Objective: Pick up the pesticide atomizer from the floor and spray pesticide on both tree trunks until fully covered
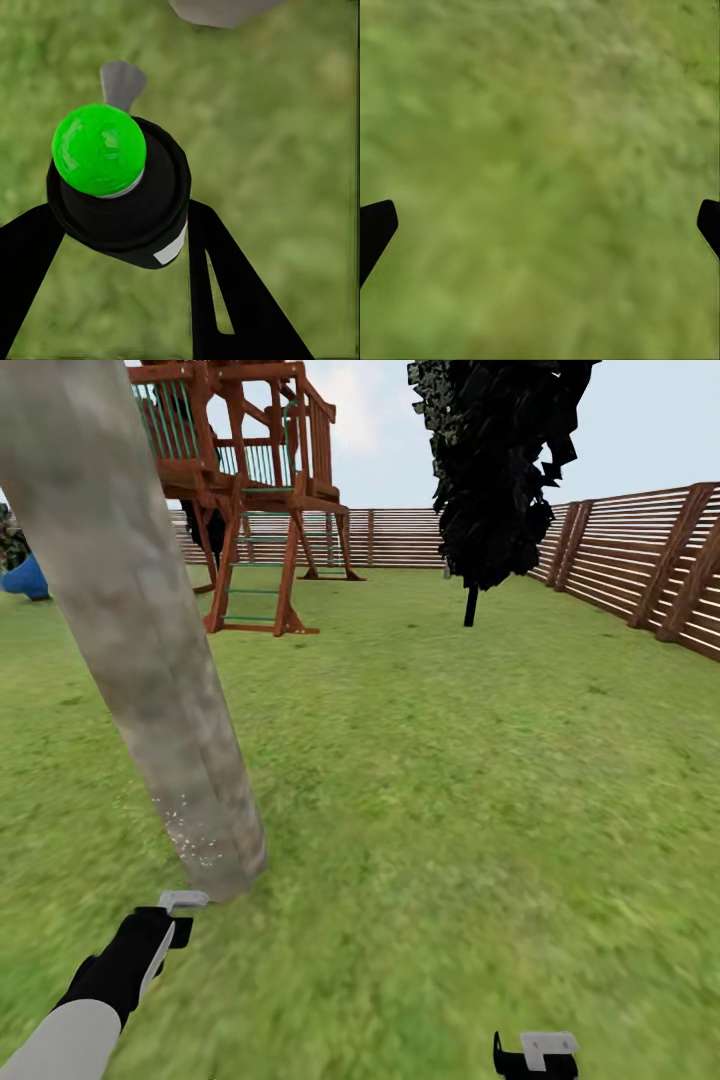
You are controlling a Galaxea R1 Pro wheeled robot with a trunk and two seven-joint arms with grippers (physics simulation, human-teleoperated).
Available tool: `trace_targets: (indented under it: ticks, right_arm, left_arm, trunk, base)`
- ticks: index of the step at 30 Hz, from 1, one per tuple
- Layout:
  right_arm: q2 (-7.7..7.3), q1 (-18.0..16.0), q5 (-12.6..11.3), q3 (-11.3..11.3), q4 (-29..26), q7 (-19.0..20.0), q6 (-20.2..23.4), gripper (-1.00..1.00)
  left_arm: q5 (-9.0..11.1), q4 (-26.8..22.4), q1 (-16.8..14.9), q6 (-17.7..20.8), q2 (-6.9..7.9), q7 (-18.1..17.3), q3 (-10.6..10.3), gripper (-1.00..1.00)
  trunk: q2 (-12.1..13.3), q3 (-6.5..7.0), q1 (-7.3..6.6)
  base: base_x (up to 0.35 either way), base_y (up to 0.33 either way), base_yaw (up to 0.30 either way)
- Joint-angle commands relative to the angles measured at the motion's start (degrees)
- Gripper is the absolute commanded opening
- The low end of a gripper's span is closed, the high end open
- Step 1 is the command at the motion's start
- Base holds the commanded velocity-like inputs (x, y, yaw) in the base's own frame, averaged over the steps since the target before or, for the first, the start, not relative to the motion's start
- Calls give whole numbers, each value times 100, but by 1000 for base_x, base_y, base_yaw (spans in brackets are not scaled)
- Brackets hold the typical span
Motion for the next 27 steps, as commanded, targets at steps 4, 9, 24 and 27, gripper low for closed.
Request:
trace_targets:
  ticks: [4, 9, 24, 27]
  right_arm:
    - [-4, 0, 0, 0, -2, 2, 0, 100]
    - [-4, 0, 0, 0, -2, 2, 0, 100]
    - [-1, 0, 0, 0, 4, 3, 0, 100]
    - [-2, 0, 2, 0, 5, 6, 0, 100]
  left_arm:
    - [-16, -9, 2, 4, -3, -3, 12, -100]
    - [-15, -18, 5, 0, 5, -3, 14, -100]
    - [-14, -33, 7, 0, -1, -9, 14, -100]
    - [-9, -41, 7, 0, -3, -14, 14, -100]
  trunk:
    - [0, 0, 0]
    - [0, 0, 0]
    - [0, 0, 0]
    - [0, 0, 0]
  base:
    - [10, -272, 121]
    - [80, -274, 3]
    - [106, -273, 163]
    - [142, -269, 278]
